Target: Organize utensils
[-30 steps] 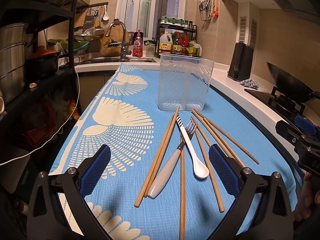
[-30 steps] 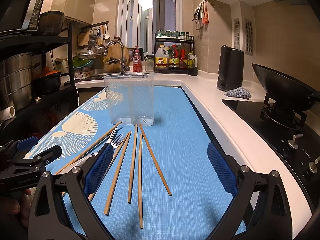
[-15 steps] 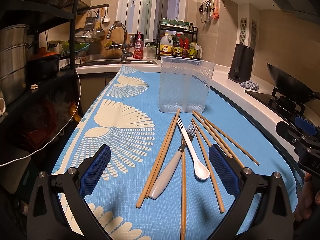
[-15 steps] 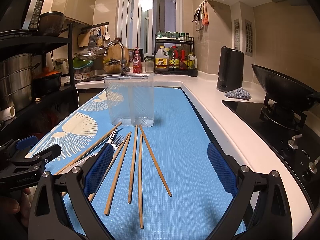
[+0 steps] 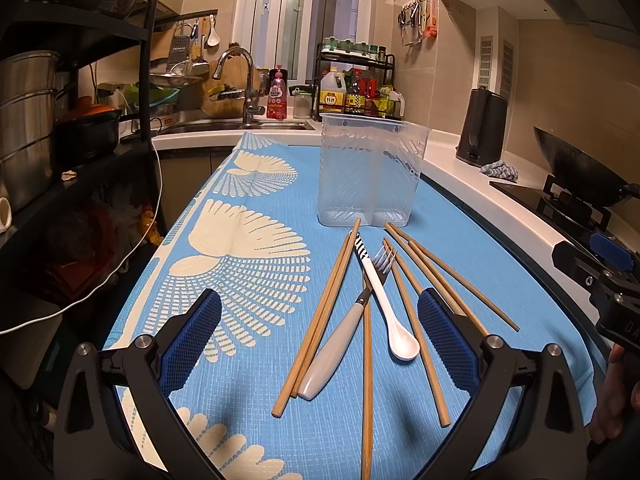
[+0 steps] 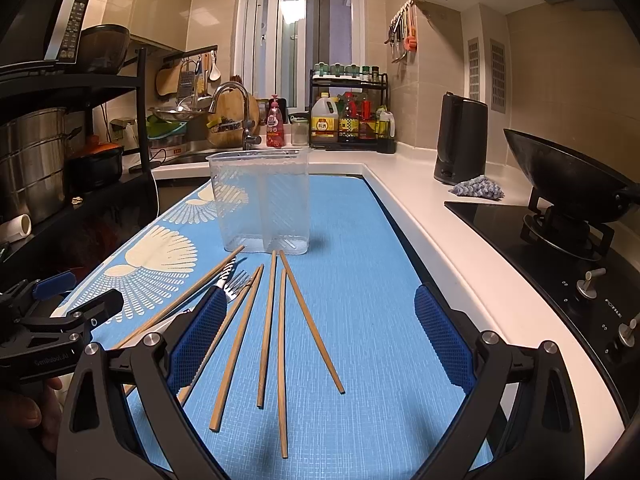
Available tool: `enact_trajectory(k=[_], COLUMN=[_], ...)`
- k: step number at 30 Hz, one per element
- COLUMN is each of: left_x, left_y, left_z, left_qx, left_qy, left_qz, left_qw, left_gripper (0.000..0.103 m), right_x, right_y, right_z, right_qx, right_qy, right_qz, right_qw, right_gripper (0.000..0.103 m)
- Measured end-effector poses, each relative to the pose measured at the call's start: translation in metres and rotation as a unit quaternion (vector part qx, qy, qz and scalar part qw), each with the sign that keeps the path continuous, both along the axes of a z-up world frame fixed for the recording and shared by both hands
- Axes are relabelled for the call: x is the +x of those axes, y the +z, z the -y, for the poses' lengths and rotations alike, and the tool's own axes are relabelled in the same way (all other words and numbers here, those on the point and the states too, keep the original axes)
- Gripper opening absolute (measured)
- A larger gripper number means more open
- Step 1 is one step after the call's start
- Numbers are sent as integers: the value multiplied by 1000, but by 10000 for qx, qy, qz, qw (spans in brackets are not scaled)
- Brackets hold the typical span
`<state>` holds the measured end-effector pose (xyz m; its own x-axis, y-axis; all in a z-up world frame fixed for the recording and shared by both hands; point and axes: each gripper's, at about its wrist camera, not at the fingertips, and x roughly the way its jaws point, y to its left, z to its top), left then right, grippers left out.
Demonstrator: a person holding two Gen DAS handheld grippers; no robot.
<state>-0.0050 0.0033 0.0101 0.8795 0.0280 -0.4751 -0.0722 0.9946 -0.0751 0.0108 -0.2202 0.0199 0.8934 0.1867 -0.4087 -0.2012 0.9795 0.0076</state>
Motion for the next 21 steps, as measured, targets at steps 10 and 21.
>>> enact_trajectory(k=[10, 21], left_x=[0, 0], left_y=[0, -1], left_z=[0, 0], left_qx=[-9, -9], left_qy=[-1, 3], left_qz=[0, -8], left_qw=[10000, 10000], left_gripper=[95, 95], right_x=[0, 1], right_y=[0, -2], right_z=[-1, -2], right_qx=[0, -26], right_qy=[17, 30], right_qz=[-11, -67], right_qw=[10000, 10000], right_gripper=[93, 79])
